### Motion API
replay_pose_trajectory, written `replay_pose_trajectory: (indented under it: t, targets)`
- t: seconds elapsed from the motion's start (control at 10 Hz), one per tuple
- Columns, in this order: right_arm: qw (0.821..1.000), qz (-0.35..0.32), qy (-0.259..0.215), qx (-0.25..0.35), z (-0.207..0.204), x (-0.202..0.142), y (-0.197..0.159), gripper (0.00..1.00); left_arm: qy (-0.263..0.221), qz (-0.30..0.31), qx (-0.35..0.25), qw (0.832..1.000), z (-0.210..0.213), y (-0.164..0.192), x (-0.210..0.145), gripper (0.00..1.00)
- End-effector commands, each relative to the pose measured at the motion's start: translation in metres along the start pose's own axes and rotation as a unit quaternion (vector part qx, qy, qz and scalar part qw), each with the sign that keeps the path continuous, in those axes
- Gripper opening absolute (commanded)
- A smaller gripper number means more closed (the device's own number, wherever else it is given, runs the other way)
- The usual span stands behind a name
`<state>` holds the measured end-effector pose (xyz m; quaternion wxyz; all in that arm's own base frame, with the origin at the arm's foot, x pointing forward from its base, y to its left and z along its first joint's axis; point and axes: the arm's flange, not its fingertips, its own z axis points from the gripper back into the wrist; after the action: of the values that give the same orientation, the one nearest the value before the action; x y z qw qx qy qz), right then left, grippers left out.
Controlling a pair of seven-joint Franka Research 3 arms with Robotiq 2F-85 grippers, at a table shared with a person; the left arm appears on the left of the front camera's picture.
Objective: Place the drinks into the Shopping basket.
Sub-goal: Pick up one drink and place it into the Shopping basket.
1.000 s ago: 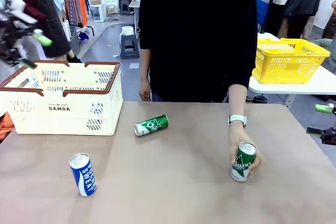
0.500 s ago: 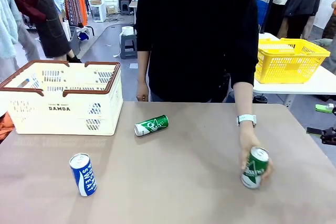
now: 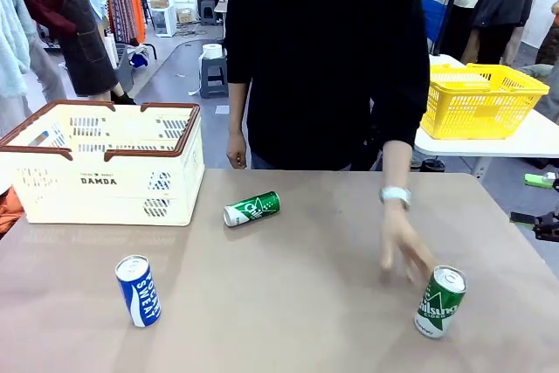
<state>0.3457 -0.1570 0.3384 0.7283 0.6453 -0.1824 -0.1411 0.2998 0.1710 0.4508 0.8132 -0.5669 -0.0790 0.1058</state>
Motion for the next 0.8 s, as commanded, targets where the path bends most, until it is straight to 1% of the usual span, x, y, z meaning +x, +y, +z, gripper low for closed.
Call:
replay_pose_trajectory:
  t: [0.0,0.7]
  targets:
    - [1.000,-0.008,0.006,-0.003,0.0020,0.0006,0.0051,1.00,0.001,0.005,-0.007,1.000,0.0046,0.0014,-0.0004,1.00]
    - [1.000,-0.008,0.006,-0.003,0.0020,0.0006,0.0051,1.00,0.001,0.005,-0.007,1.000,0.0046,0.0014,-0.0004,1.00]
